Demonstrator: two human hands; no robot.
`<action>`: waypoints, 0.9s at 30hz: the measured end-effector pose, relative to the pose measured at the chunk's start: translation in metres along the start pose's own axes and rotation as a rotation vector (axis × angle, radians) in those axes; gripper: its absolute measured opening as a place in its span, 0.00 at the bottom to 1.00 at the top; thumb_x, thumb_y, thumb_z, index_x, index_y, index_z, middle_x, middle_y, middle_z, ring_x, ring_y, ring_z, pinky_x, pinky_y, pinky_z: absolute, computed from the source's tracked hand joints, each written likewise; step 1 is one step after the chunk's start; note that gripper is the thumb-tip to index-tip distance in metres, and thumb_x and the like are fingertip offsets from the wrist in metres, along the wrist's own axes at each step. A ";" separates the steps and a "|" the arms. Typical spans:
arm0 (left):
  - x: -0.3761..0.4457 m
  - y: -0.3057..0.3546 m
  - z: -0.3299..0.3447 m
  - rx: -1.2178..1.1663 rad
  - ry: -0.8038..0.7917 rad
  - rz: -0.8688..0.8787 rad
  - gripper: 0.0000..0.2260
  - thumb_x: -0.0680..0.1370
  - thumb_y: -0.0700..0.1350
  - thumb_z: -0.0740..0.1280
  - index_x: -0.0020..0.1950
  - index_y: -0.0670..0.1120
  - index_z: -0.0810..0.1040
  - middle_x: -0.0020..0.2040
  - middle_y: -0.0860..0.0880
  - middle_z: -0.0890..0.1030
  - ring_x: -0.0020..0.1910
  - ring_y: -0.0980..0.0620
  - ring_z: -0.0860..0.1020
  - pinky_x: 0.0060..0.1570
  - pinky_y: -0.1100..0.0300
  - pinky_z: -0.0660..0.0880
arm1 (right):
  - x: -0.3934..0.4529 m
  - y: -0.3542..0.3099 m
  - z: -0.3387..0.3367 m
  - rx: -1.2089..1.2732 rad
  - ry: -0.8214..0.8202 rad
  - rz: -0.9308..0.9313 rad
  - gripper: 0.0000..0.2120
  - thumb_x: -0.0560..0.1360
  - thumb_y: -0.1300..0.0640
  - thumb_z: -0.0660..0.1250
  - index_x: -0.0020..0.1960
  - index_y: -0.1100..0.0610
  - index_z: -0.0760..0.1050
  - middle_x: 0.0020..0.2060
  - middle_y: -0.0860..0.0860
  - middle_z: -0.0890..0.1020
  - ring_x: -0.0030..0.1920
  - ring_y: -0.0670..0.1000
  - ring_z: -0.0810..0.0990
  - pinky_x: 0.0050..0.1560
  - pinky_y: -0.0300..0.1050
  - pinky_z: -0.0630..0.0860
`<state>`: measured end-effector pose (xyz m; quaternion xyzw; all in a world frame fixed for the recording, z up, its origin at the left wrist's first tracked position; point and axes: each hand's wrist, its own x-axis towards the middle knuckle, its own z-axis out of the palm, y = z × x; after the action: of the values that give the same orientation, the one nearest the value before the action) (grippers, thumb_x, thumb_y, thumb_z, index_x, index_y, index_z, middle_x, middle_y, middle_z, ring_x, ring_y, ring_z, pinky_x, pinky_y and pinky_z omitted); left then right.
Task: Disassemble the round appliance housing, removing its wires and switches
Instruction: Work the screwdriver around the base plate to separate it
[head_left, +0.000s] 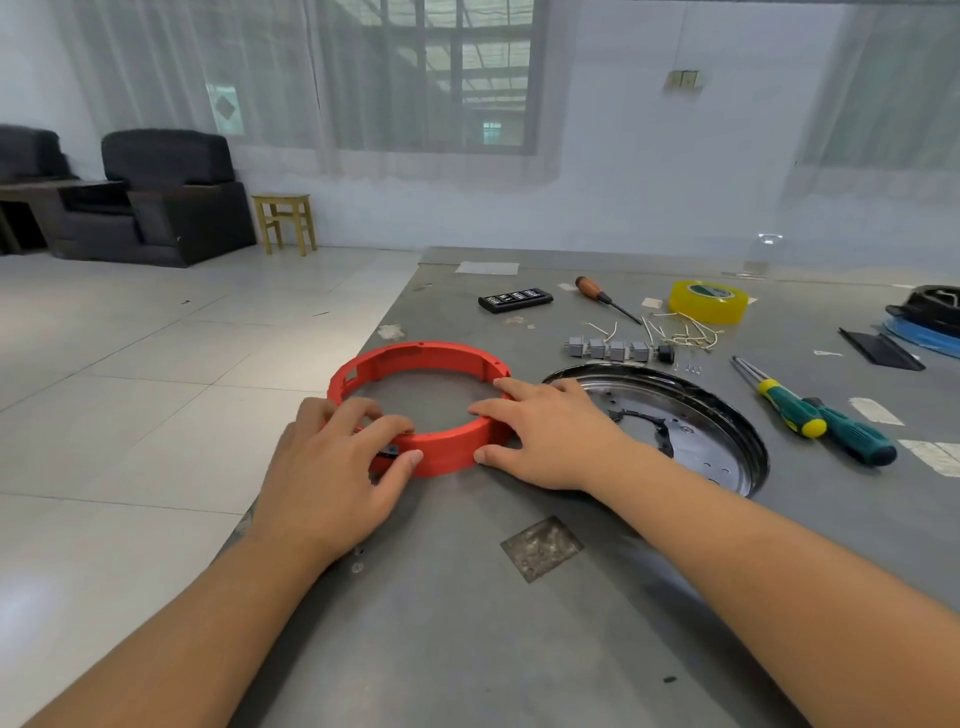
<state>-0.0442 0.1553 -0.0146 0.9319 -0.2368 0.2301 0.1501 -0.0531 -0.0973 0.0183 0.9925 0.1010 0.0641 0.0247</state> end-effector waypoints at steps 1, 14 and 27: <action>0.000 0.001 0.001 -0.013 -0.008 0.001 0.18 0.80 0.62 0.60 0.63 0.59 0.83 0.62 0.56 0.81 0.65 0.42 0.71 0.59 0.44 0.73 | -0.001 0.003 0.000 0.020 -0.021 0.002 0.31 0.78 0.31 0.58 0.79 0.38 0.60 0.82 0.52 0.57 0.79 0.54 0.62 0.75 0.58 0.56; 0.004 0.004 0.019 -0.144 -0.043 0.052 0.15 0.82 0.49 0.70 0.69 0.56 0.81 0.64 0.55 0.82 0.73 0.45 0.74 0.72 0.43 0.70 | -0.079 0.023 0.003 0.028 0.091 0.277 0.24 0.76 0.30 0.56 0.55 0.49 0.72 0.55 0.48 0.80 0.55 0.56 0.80 0.48 0.51 0.77; 0.044 0.088 0.029 -0.153 -0.007 0.417 0.32 0.77 0.43 0.74 0.80 0.50 0.69 0.80 0.48 0.69 0.82 0.46 0.62 0.79 0.47 0.63 | -0.088 0.018 -0.008 -0.408 0.525 0.108 0.16 0.82 0.44 0.61 0.39 0.51 0.74 0.29 0.48 0.77 0.24 0.52 0.78 0.25 0.41 0.57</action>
<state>-0.0439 0.0536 -0.0021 0.8495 -0.4417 0.2343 0.1686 -0.1362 -0.1323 0.0165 0.9207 0.0361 0.3376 0.1924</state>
